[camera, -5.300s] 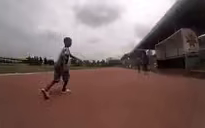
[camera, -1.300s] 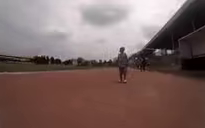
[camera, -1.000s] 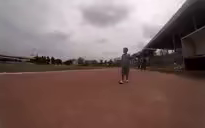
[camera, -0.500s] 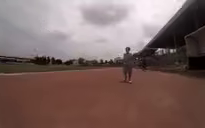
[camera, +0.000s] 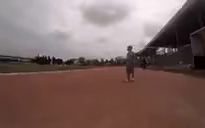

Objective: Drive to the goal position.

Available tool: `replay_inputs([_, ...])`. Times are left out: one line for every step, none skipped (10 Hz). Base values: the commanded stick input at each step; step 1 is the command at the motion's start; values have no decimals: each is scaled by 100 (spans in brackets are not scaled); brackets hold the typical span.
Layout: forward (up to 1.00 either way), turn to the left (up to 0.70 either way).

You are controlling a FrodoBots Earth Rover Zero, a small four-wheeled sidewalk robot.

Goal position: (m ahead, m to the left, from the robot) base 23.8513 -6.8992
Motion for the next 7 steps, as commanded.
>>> replay_inputs([70, 0])
replay_inputs([70, 0])
replay_inputs([70, 0])
replay_inputs([70, 0])
replay_inputs([70, 0])
replay_inputs([70, 0])
replay_inputs([70, 0])
